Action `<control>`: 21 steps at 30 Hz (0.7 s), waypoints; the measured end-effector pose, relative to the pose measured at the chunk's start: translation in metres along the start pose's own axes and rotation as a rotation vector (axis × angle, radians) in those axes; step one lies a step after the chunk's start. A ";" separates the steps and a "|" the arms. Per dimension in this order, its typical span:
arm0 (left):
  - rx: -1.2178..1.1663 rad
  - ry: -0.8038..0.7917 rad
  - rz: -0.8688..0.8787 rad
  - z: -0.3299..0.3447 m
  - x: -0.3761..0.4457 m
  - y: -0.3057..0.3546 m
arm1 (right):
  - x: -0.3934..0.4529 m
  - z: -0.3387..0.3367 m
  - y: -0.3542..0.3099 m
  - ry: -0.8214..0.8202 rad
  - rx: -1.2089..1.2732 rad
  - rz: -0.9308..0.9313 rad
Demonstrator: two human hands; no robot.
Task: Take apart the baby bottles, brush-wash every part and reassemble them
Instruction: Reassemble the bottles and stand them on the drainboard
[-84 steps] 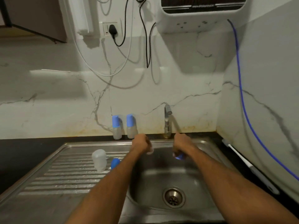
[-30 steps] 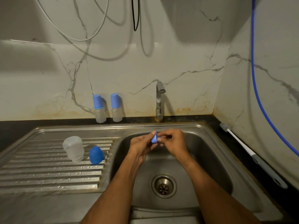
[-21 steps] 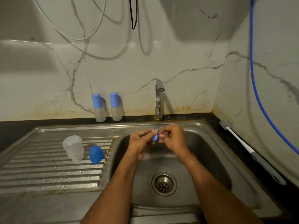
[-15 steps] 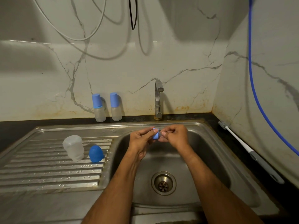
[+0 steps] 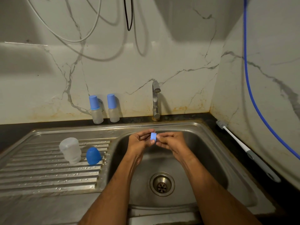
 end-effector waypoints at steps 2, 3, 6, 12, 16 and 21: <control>0.005 -0.003 -0.033 0.002 -0.001 -0.001 | -0.001 -0.003 -0.001 0.020 -0.054 -0.017; -0.014 -0.009 -0.070 0.003 -0.002 -0.003 | 0.000 -0.005 -0.003 0.032 -0.106 -0.041; -0.077 -0.026 -0.187 0.008 -0.005 -0.010 | 0.006 -0.006 -0.010 0.041 -0.315 -0.125; -0.188 0.152 -0.245 -0.001 0.001 -0.019 | 0.006 0.012 -0.017 0.007 -0.506 -0.322; -0.363 0.193 -0.285 -0.002 -0.001 -0.025 | 0.003 0.011 -0.023 0.035 -0.492 -0.391; -0.211 0.167 -0.242 -0.013 0.004 -0.016 | 0.007 0.012 -0.020 -0.012 -0.403 -0.359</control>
Point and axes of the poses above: each hand's wrist, its own x-axis towards the middle knuckle, its own z-axis out of the palm, y = z × x, the point moved 7 cm from there along x, towards the middle knuckle, and after that the axes turned 5 degrees about -y, right-handed, at the moved point
